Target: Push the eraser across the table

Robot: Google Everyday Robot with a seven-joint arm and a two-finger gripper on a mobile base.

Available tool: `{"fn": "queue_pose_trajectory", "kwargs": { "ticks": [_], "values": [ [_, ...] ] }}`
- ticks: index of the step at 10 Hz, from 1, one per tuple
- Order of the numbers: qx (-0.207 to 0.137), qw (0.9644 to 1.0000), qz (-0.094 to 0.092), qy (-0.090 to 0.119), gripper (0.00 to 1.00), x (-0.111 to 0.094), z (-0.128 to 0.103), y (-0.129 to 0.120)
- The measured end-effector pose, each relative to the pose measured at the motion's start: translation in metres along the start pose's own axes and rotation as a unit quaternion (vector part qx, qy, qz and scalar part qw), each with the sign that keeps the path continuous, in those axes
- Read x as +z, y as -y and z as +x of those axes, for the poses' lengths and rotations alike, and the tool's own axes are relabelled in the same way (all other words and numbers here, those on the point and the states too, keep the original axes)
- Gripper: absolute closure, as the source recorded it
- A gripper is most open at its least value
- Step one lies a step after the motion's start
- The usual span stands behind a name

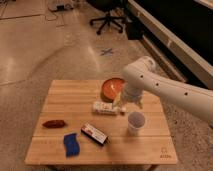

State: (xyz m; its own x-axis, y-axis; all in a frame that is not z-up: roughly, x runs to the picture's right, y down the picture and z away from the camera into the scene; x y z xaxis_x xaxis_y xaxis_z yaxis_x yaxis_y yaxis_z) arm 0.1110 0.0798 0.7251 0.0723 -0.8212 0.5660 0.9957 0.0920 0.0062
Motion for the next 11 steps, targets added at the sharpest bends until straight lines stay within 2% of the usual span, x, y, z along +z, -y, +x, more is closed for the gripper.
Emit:
{"fn": "queue_pose_trajectory", "kwargs": {
  "ticks": [8,10,11],
  "values": [
    [0.0,1.0,-0.001,0.0,0.2,0.0,-0.001,-0.001],
    [0.003,0.9999,-0.006,-0.009,0.2,0.004,-0.011,-0.006],
    [0.006,0.9998,-0.01,-0.017,0.2,0.009,-0.025,-0.01]
  ]
}}
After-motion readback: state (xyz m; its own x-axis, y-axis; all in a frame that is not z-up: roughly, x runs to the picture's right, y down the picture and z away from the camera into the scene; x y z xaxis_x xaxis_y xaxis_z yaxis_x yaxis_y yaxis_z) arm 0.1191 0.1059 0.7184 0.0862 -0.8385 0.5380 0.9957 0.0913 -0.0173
